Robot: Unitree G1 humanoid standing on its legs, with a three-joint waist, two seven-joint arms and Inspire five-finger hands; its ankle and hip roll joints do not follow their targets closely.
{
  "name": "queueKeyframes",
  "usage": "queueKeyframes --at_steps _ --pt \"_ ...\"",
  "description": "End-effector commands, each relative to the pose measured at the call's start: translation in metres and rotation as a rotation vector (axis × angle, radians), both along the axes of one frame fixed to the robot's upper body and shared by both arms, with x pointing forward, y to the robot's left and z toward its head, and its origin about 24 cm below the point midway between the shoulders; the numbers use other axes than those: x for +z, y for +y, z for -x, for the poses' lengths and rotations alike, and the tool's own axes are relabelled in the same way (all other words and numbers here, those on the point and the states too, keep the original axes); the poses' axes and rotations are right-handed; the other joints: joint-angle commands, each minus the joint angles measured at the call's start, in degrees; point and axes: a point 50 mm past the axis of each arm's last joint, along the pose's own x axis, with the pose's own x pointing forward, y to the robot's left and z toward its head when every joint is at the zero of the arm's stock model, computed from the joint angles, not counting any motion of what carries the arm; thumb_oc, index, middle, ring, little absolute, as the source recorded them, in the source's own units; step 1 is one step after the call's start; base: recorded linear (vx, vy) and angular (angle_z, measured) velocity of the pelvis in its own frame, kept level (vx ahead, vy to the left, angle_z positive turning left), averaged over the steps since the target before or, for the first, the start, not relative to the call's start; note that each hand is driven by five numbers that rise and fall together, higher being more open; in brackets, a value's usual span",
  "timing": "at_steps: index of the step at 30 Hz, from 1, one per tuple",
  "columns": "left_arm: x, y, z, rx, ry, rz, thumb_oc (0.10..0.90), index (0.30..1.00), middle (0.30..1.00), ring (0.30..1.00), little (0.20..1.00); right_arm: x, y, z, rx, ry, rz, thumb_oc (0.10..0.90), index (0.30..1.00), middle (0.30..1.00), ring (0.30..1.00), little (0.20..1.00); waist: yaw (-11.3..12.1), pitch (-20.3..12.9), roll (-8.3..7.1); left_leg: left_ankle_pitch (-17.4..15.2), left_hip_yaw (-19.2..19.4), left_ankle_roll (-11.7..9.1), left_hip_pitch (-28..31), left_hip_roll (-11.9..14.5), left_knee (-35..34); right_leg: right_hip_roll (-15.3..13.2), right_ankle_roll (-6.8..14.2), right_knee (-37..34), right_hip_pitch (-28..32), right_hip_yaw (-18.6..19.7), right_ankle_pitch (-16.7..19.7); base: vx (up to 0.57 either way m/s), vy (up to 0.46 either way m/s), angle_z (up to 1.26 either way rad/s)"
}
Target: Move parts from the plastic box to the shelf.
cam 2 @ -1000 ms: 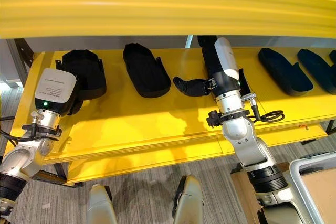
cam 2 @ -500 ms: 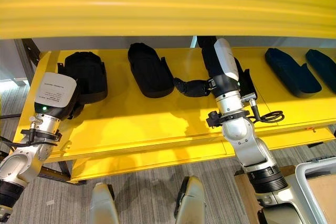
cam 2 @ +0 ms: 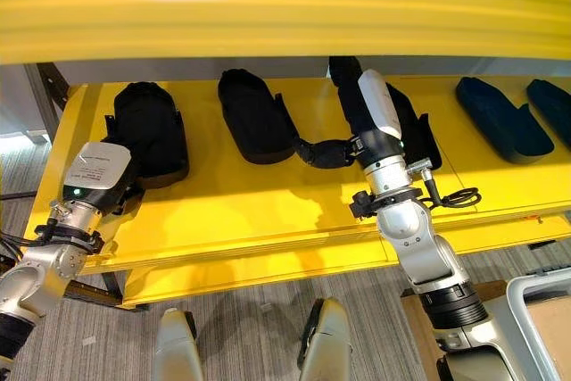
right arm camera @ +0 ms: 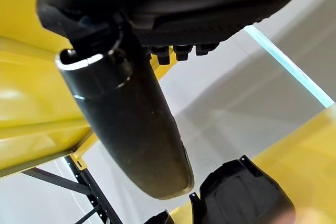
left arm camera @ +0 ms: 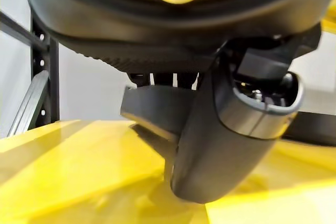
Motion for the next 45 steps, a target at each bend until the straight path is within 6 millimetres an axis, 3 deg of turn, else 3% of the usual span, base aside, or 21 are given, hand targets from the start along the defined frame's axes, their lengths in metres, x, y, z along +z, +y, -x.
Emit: queueKeyframes --at_steps 1,11,21,35,45 --pt "0.013 0.016 -0.001 0.038 0.049 -0.037 0.900 1.000 1.000 1.000 1.000 0.059 -0.010 0.019 0.025 -0.268 -0.098 0.900 1.000 1.000 1.000 1.000 0.71 0.46 0.40 -2.12 1.10 5.64 1.54 -1.09 0.07 1.08 -0.64 -0.77 5.41 1.16 -6.04 0.00 0.000 0.00" --pt "0.028 0.040 0.014 0.093 0.125 -0.122 0.900 1.000 1.000 1.000 1.000 0.059 -0.013 0.020 0.027 -0.248 -0.068 0.900 1.000 1.000 1.000 1.000 1.48 0.45 0.68 -1.79 0.72 5.47 0.95 -1.19 -0.28 1.11 -0.33 -1.32 5.49 0.72 -5.65 0.00 -0.001 0.00" --pt "0.030 0.056 0.034 0.124 0.184 -0.181 0.900 1.000 1.000 1.000 1.000 0.061 -0.017 0.022 0.017 -0.258 -0.048 0.900 1.000 1.000 1.000 1.000 2.41 0.70 1.18 -1.50 0.65 5.36 0.76 -1.47 -0.59 1.08 -0.18 -1.33 5.46 0.68 -5.64 0.00 0.000 0.00" --pt "0.058 0.050 0.037 0.044 0.137 -0.388 0.900 1.000 1.000 1.000 1.000 0.066 -0.016 0.025 0.020 -0.294 -0.025 0.900 1.000 1.000 1.000 1.000 2.73 0.74 1.46 -1.28 0.38 5.33 0.48 -1.72 -0.77 0.95 0.08 -1.49 5.39 0.63 -5.51 0.00 0.000 0.00" --pt "0.094 0.030 0.037 -0.029 -0.002 -0.456 0.900 1.000 1.000 1.000 1.000 0.067 -0.021 0.028 0.003 -0.307 -0.017 0.900 1.000 1.000 1.000 1.000 2.88 0.32 1.73 -1.21 0.44 5.23 0.46 -1.82 -0.74 0.95 0.13 -1.44 5.37 0.66 -5.54 0.00 0.000 0.00"
